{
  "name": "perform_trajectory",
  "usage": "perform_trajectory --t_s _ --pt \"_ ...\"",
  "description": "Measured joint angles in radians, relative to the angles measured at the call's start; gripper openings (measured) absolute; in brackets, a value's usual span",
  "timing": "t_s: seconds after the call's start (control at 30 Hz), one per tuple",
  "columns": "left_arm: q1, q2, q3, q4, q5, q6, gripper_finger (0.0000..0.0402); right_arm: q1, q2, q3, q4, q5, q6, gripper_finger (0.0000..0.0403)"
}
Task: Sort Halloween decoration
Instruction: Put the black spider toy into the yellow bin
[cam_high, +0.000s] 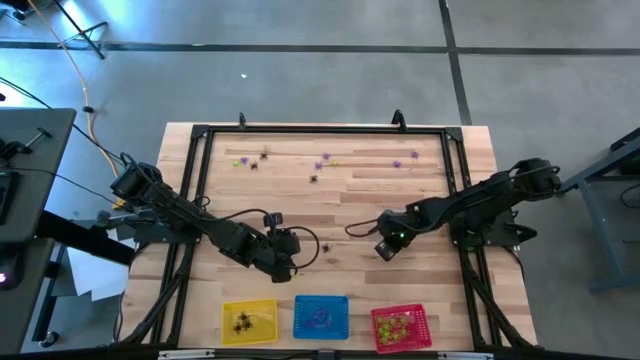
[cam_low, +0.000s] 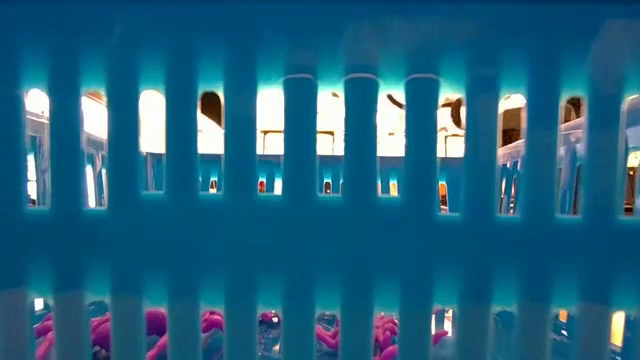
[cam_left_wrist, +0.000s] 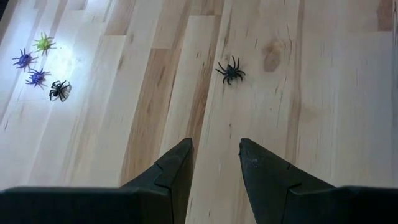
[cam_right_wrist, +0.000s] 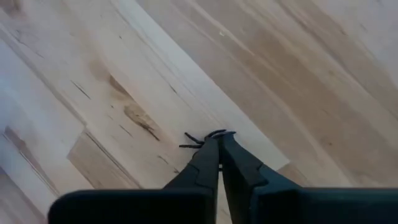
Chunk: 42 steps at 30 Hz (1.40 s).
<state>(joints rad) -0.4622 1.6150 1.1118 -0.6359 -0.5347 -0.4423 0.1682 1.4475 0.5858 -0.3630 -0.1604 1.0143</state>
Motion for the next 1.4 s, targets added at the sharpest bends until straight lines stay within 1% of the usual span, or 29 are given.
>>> perform_trajectory --t_s 0.23,0.5,0.7,0.83,0.97,1.1,1.17,1.27,1.4 --pt "0.000 0.000 0.000 0.000 0.000 0.000 0.0119 -0.010 0.003 0.015 0.000 0.003 -0.043 0.0001" --pt "0.000 0.000 0.000 0.000 0.000 0.000 0.0119 -0.032 0.004 0.077 0.000 0.020 -0.121 0.0000" --pt "0.005 0.000 0.000 -0.008 -0.001 0.000 0.0119 -0.038 0.003 0.140 0.000 0.028 -0.166 0.0000" --pt "0.006 0.000 0.000 0.007 -0.031 0.000 0.0119 -0.036 0.003 0.213 0.028 0.055 -0.231 0.0000" --pt "0.006 0.000 0.000 0.101 -0.094 0.029 0.0119 -0.036 0.002 0.310 0.050 0.150 -0.330 0.0000" --pt "0.006 0.000 0.000 0.249 -0.126 0.138 0.0119 -0.019 0.002 0.401 0.054 0.317 -0.452 0.0000" --pt "0.006 0.000 0.001 0.328 -0.140 0.221 0.0119 -0.001 0.001 0.439 0.064 0.388 -0.520 0.0000" --pt "0.006 0.000 0.001 0.447 -0.178 0.342 0.0119 0.030 0.001 0.478 0.095 0.440 -0.602 0.0000" --pt "0.006 0.000 0.001 0.559 -0.231 0.468 0.0119 0.065 0.000 0.501 0.132 0.449 -0.663 0.0000"
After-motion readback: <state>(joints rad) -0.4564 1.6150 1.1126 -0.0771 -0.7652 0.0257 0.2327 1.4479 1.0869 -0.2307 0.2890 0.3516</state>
